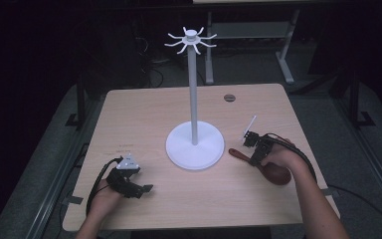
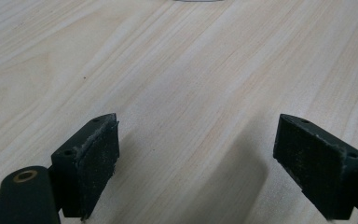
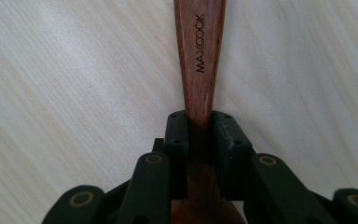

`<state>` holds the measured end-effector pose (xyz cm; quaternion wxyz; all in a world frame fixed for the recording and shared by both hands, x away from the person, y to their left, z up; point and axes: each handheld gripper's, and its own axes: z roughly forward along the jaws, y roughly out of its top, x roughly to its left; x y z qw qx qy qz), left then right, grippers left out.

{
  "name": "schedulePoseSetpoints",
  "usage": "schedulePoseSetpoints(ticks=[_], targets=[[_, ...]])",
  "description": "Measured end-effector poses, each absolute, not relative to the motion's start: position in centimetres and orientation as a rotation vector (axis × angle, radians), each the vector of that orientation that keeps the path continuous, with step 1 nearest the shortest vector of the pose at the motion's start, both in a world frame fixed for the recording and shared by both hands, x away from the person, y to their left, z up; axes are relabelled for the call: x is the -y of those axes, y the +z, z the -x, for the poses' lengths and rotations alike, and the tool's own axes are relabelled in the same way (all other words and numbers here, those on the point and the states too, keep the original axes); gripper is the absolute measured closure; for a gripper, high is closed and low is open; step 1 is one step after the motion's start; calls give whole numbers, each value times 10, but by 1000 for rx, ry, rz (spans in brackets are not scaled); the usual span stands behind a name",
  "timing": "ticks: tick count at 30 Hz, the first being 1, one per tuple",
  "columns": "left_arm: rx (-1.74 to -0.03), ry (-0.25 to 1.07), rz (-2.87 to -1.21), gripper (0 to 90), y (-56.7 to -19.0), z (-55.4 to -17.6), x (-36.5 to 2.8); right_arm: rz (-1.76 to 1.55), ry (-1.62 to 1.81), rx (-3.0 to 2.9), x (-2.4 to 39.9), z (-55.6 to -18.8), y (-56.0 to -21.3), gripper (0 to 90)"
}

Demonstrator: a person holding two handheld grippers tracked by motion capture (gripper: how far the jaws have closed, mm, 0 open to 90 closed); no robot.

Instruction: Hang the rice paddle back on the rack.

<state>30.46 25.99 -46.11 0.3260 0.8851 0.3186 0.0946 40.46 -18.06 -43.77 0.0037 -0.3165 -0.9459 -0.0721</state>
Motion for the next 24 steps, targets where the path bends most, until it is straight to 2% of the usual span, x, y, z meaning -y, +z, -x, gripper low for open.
schedulePoseSetpoints(ticks=[11,24], targets=[[-836,245,-2317,139,-461,-304,-259,995,-171,2973,176,-406,-438,775],[-835,248,-2317,139,-461,-305,-259,1035,-501,2946,198,-401,-434,777]])
